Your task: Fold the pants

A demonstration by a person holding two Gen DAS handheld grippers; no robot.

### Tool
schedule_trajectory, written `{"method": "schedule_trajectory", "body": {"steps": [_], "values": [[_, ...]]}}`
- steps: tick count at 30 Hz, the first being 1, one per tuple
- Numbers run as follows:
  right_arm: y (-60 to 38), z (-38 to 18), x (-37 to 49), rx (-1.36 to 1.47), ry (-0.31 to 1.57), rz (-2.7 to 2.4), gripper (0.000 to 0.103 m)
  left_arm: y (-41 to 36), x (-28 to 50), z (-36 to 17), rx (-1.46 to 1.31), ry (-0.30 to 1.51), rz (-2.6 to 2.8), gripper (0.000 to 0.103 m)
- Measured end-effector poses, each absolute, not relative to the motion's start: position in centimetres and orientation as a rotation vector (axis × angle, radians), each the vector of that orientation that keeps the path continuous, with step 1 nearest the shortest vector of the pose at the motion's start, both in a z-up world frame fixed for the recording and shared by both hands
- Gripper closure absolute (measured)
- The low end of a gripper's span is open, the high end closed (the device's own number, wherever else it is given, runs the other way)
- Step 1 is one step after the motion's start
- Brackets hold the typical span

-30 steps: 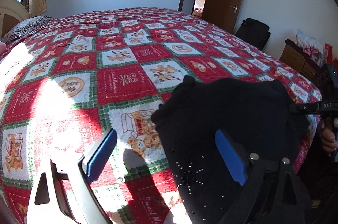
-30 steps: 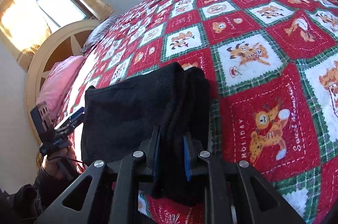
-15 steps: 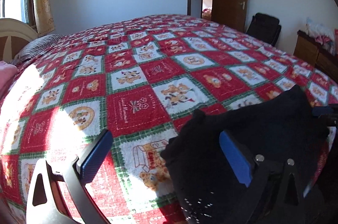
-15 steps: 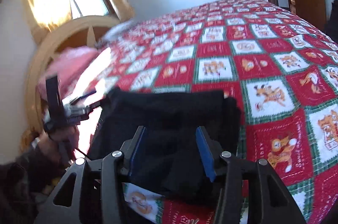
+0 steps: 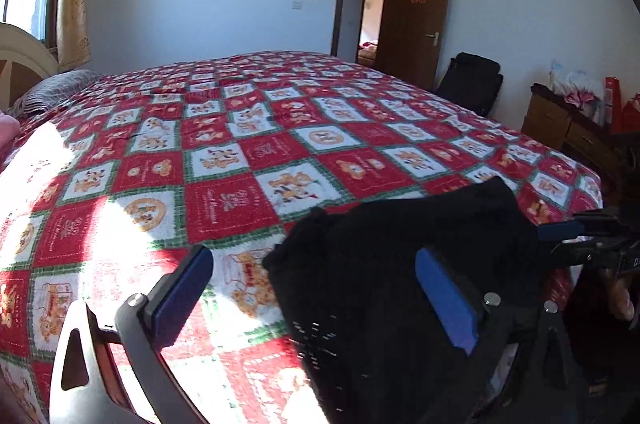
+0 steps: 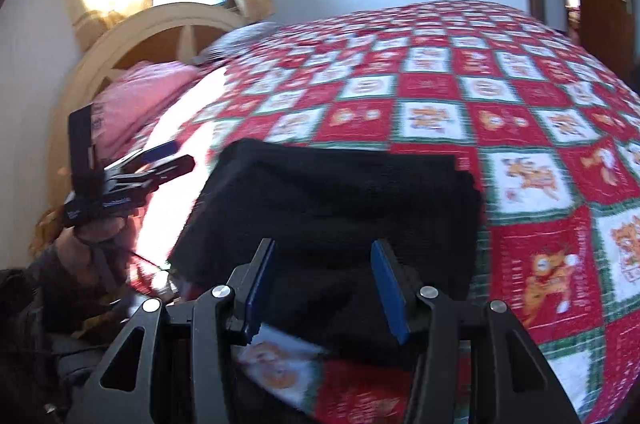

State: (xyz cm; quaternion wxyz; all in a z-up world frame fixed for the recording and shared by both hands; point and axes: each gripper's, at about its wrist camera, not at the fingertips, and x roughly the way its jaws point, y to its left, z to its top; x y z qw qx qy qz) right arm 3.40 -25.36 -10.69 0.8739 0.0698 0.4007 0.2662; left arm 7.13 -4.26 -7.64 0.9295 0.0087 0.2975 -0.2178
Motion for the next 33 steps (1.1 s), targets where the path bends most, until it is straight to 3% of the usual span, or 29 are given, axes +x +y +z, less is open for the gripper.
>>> {"method": "schedule_trajectory", "body": {"steps": [7,13,19,26,33], "values": [[-24.1,-15.2,3.4,0.055,0.993,0.526,0.05,-6.7,7.3,-13.5,0.09,0.729,-0.47,0.0],[-24.8,-13.9,3.3,0.085,0.956,0.559,0.05,-5.4,6.6,-11.6,0.035,0.709,-0.443,0.0],[-28.9,-10.4,3.5,0.233,0.794,0.48,0.049,-3.8,7.3,-10.4,0.032,0.668,-0.364,0.0],[-33.0,-12.9,7.0,0.404,0.873,0.317,0.047,-3.8,8.5,-12.5,-0.02,0.744,-0.371,0.0],[-32.7,-15.4,9.3,0.394,0.907,0.286,0.047,-4.2,8.9,-12.9,-0.014,0.74,-0.382,0.0]]}}
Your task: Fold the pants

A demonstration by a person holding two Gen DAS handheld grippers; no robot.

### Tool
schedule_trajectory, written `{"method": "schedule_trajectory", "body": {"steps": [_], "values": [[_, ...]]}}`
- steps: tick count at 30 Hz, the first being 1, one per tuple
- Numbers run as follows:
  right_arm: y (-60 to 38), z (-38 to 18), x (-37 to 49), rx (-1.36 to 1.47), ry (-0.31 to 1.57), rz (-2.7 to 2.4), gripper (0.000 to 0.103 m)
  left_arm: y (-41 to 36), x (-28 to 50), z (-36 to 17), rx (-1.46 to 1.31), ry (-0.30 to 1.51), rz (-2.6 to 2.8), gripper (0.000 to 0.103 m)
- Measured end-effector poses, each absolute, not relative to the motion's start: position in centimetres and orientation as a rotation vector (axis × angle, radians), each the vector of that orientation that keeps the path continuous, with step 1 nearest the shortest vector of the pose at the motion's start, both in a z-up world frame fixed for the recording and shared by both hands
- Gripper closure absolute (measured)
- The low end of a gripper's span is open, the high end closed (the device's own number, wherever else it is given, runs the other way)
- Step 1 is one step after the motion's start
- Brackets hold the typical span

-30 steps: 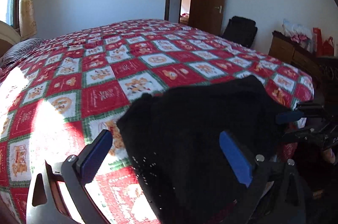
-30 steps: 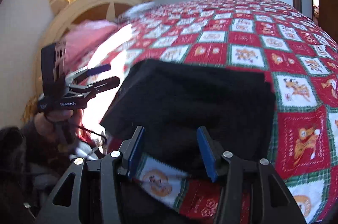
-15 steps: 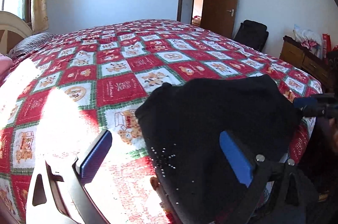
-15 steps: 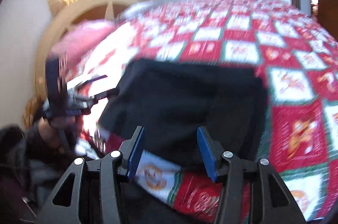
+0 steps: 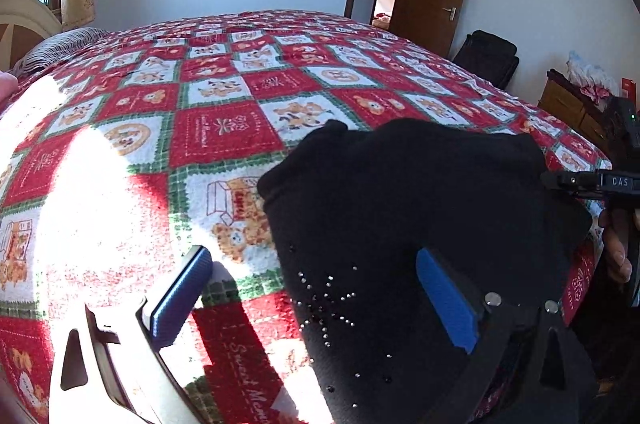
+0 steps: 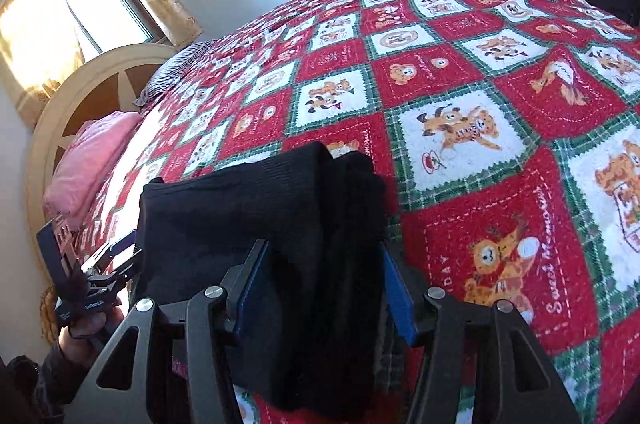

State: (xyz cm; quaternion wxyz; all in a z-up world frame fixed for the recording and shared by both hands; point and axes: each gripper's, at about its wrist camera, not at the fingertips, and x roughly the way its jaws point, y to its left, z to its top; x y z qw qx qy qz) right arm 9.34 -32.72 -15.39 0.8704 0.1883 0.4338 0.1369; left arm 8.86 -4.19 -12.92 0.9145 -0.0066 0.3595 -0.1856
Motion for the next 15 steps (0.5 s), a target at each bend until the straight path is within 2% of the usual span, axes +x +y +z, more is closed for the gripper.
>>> {"method": "schedule_trajectory", "body": {"steps": [7,9,11,15], "values": [[-32.2,-15.8,9.7,0.399,0.906,0.292,0.046,-4.4,9.8,-13.0,-0.033,0.735,-0.377,0.0],[-32.0,-15.9,9.7,0.41,0.906,0.312,0.048,-4.2,9.7,-12.9,-0.044,0.735,-0.396,0.0],[-32.1,-15.9,9.5,0.435,0.905,0.332,0.056,-3.8,9.5,-12.9,-0.075,0.731,-0.415,0.001],[-32.4,-16.3,9.6,0.468,0.921,0.345,0.057,-2.8,9.2,-12.9,-0.149,0.719,-0.458,0.003]]}}
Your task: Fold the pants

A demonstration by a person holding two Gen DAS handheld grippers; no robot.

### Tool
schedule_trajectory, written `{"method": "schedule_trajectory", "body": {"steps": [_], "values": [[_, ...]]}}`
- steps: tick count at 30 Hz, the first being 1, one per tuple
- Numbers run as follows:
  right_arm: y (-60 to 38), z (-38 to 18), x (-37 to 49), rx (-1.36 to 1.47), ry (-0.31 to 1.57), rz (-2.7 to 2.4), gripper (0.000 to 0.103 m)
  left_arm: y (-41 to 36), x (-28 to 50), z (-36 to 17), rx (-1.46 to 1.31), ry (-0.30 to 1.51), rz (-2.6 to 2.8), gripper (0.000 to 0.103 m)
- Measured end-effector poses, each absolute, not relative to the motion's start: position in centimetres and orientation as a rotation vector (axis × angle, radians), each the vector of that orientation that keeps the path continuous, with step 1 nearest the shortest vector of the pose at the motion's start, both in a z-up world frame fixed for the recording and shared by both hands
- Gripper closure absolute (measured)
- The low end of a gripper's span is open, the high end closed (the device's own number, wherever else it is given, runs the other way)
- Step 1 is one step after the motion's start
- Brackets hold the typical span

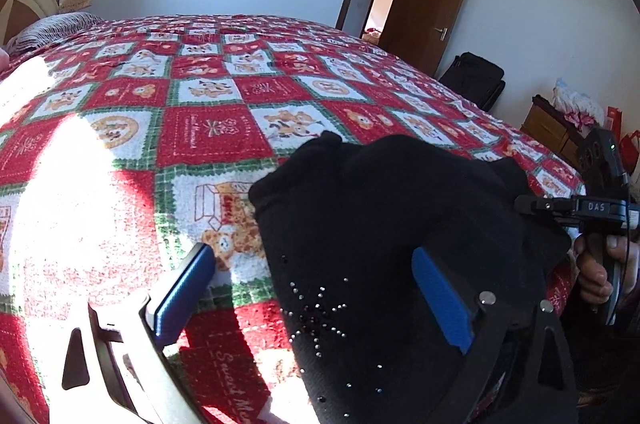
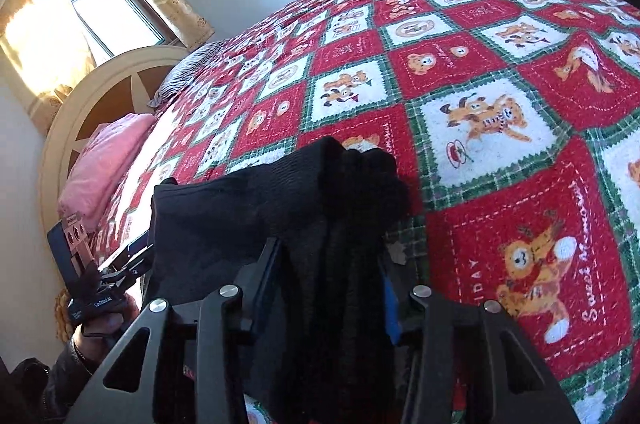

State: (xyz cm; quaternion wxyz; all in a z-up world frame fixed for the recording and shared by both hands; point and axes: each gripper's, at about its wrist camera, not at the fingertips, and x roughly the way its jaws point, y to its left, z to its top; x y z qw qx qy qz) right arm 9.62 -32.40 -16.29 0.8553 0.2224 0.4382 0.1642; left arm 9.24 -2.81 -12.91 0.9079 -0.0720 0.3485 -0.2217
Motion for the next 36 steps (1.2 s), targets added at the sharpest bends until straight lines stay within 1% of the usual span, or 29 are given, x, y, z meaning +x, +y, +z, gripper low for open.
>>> {"method": "schedule_trajectory", "body": {"steps": [4,8,9,11,12,13,15,17,18,19,21,27,32,36], "values": [[-33.2,-17.0,10.0,0.542,0.928,0.364,0.058,-2.1,9.2,-12.8,-0.189,0.719,-0.468,0.01],[-33.0,-16.8,9.9,0.537,0.928,0.361,0.059,-1.7,9.0,-12.8,-0.221,0.72,-0.483,0.016],[-32.9,-16.7,9.8,0.526,0.927,0.358,0.06,-1.8,8.9,-12.8,-0.216,0.719,-0.483,0.022],[-32.7,-16.5,9.6,0.52,0.919,0.36,0.065,-2.0,8.9,-12.8,-0.213,0.724,-0.497,0.036],[-32.6,-16.3,9.4,0.527,0.911,0.375,0.067,-2.1,9.0,-12.8,-0.224,0.732,-0.513,0.054],[-32.6,-16.1,9.2,0.527,0.906,0.385,0.069,-2.2,9.1,-12.9,-0.237,0.744,-0.531,0.06],[-32.4,-15.7,8.8,0.514,0.894,0.394,0.07,-2.2,9.1,-13.0,-0.228,0.742,-0.526,0.062],[-32.1,-15.4,8.5,0.5,0.884,0.388,0.071,-1.9,9.2,-13.0,-0.235,0.743,-0.514,0.073],[-32.1,-15.1,8.3,0.497,0.879,0.388,0.071,-1.6,9.2,-13.0,-0.245,0.744,-0.517,0.086],[-32.0,-14.8,8.1,0.493,0.871,0.39,0.072,-1.3,9.2,-12.8,-0.257,0.739,-0.524,0.09],[-31.8,-13.8,7.8,0.478,0.85,0.395,0.073,-1.1,9.0,-12.3,-0.26,0.725,-0.534,0.092],[-30.9,-11.2,7.8,0.455,0.816,0.427,0.073,0.0,8.4,-10.5,-0.283,0.678,-0.555,0.093],[-28.7,-9.5,9.8,0.432,0.808,0.476,0.073,1.8,8.1,-8.7,-0.284,0.634,-0.537,0.093],[-24.9,-8.1,12.3,0.39,0.803,0.546,0.073,5.0,7.8,-7.5,-0.283,0.601,-0.478,0.093]]}}
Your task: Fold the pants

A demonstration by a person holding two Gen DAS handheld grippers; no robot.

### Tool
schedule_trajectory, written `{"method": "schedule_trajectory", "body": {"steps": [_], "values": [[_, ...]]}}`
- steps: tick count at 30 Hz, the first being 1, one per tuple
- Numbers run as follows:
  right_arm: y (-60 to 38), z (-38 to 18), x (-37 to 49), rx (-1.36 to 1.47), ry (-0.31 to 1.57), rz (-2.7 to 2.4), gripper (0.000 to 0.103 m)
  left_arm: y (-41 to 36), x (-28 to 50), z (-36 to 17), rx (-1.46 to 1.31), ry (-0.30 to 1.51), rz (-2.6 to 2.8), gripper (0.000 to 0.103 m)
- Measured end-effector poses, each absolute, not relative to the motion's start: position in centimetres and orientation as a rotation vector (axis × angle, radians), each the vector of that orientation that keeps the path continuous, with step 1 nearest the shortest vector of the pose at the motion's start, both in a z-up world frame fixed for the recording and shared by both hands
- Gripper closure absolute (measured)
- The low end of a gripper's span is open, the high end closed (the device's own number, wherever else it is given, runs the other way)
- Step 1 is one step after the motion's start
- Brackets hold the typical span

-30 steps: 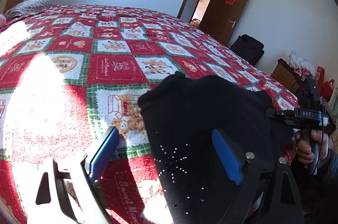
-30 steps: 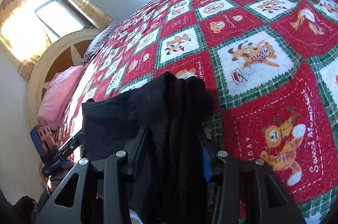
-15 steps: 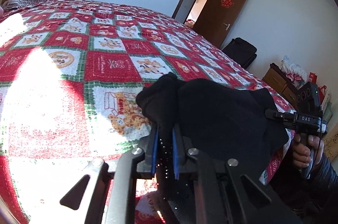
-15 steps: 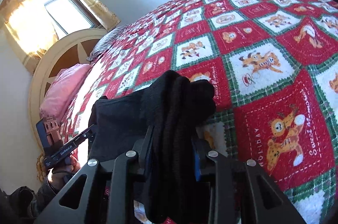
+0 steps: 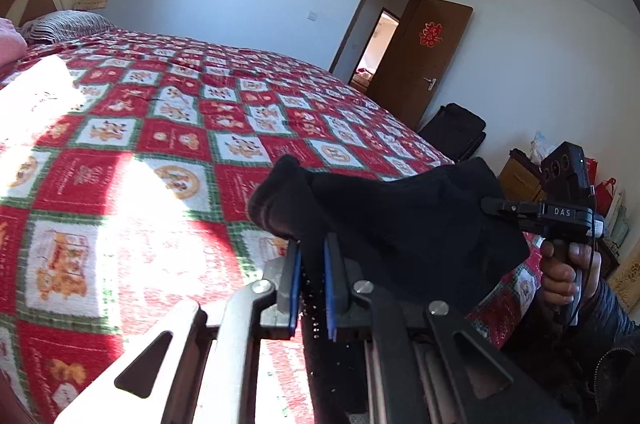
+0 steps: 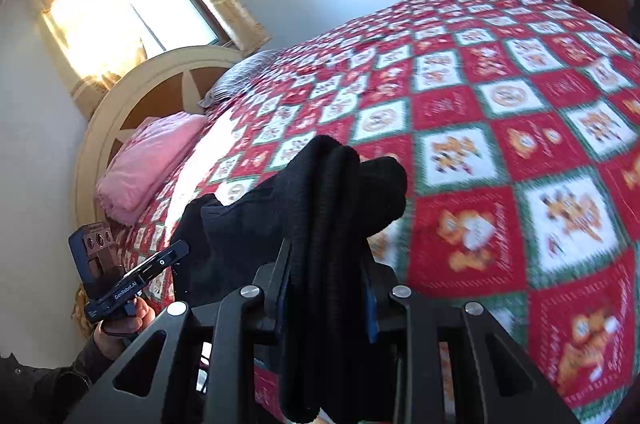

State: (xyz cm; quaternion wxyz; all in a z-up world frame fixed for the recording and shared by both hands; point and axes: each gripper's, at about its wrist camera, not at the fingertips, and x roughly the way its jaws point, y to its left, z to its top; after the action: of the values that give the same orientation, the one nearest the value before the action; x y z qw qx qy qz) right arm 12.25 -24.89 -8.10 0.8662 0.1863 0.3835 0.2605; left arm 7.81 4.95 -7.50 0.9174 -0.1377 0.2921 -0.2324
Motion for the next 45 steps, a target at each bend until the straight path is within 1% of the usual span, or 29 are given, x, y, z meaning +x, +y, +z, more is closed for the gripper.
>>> {"method": "schedule_trajectory", "body": {"steps": [9,18,23,26,27,28,29,31,32,35,37,39,41,44,45], "values": [[-12.7,-6.8,19.3,0.308,0.831,0.722,0.073,13.8,7.2,-6.3,-0.265,0.557,-0.264,0.093],[0.3,-9.1,23.0,0.234,0.883,0.812,0.073,20.8,5.9,-7.8,-0.265,0.547,-0.053,0.093],[3.2,-10.9,24.4,0.187,0.919,0.766,0.073,22.4,6.8,-9.9,-0.269,0.581,0.004,0.093],[2.9,-12.1,25.4,0.193,0.967,0.745,0.073,22.4,6.9,-11.1,-0.24,0.599,0.026,0.092],[2.9,-12.4,25.6,0.196,0.977,0.746,0.073,22.4,6.9,-11.3,-0.237,0.607,0.03,0.091],[2.8,-12.7,25.8,0.195,0.987,0.746,0.071,22.3,7.1,-11.5,-0.227,0.614,0.038,0.088],[2.8,-12.9,25.9,0.19,0.991,0.741,0.069,22.3,7.1,-11.7,-0.215,0.618,0.045,0.086],[2.7,-13.3,26.3,0.2,0.997,0.722,0.066,22.1,7.2,-12.0,-0.196,0.628,0.057,0.082],[2.7,-13.4,26.4,0.207,1.002,0.719,0.063,22.1,7.1,-12.0,-0.189,0.631,0.06,0.081],[2.8,-13.7,26.4,0.189,0.995,0.701,0.059,22.1,7.1,-12.3,-0.182,0.637,0.066,0.081],[2.7,-13.7,26.4,0.195,0.994,0.696,0.057,22.1,7.0,-12.4,-0.17,0.641,0.08,0.072],[2.4,-13.9,26.5,0.206,0.999,0.682,0.051,22.1,7.0,-12.5,-0.167,0.643,0.089,0.068],[2.1,-14.2,26.6,0.216,1.005,0.665,0.043,22.2,6.9,-12.6,-0.175,0.645,0.089,0.064],[2.0,-14.5,26.7,0.232,1.01,0.658,0.042,22.2,6.7,-12.6,-0.174,0.649,0.091,0.059],[2.0,-14.4,26.6,0.233,1.011,0.653,0.042,22.1,6.6,-12.6,-0.174,0.651,0.092,0.054]]}}
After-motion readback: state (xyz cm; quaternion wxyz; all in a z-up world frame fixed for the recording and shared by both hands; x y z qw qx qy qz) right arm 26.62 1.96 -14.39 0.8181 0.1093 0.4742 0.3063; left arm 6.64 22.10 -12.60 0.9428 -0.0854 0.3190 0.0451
